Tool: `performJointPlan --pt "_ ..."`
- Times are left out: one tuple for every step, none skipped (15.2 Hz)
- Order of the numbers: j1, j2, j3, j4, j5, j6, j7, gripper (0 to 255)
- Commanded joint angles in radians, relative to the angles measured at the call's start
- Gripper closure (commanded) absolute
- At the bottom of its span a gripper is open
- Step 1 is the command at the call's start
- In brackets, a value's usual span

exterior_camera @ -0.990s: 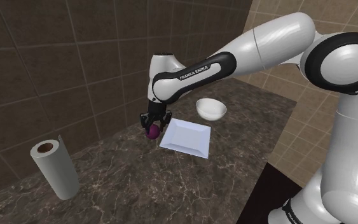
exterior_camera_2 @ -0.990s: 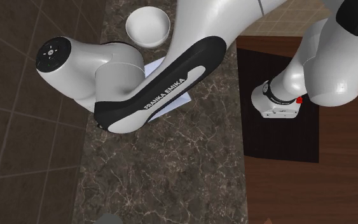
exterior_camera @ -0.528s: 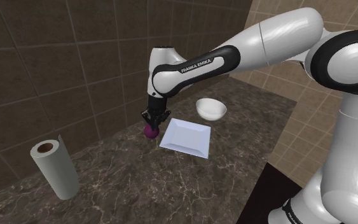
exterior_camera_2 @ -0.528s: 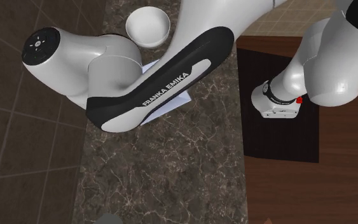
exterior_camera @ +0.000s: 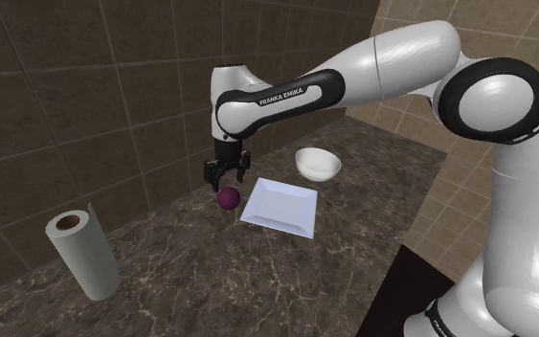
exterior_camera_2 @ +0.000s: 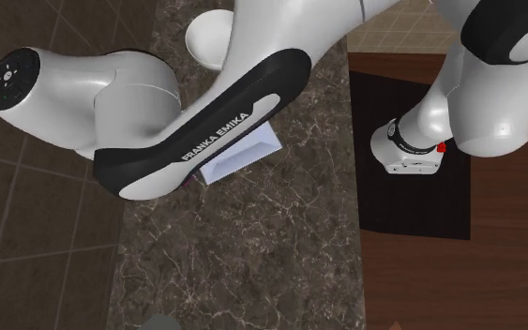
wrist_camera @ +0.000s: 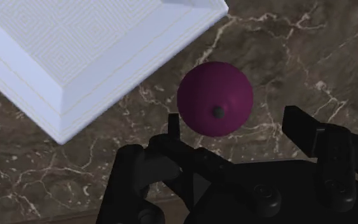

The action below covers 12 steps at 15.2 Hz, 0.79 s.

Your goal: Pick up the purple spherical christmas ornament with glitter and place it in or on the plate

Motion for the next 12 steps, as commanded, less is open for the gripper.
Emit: performJointPlan --pt "0.017 0.113 0.015 0.144 -0.096 -0.080 -0.219 0" --pt "0.017 0.116 0.013 0.136 -0.097 -0.068 -0.218 0" --pt "0.017 0.120 0.012 0.128 -0.099 -0.056 -0.217 0" --pt "0.017 0.124 0.011 0.120 -0.101 -0.045 -0.216 0" --pt "0.017 0.128 0.010 0.113 -0.102 -0.034 -0.215 0" --pt "0.017 0.132 0.009 0.106 -0.104 -0.022 -0.214 0" --pt "0.017 0.137 0.008 0.099 -0.106 -0.011 -0.213 0" --pt "0.017 0.141 0.006 0.092 -0.108 0.000 -0.211 0" --pt "0.018 0.144 0.006 0.088 -0.109 0.006 -0.211 0" --pt "0.018 0.144 0.006 0.088 -0.109 0.006 -0.211 0" --pt "0.018 0.144 0.006 0.089 -0.109 0.006 -0.211 0" --pt "0.018 0.144 0.006 0.089 -0.109 0.006 -0.211 0"
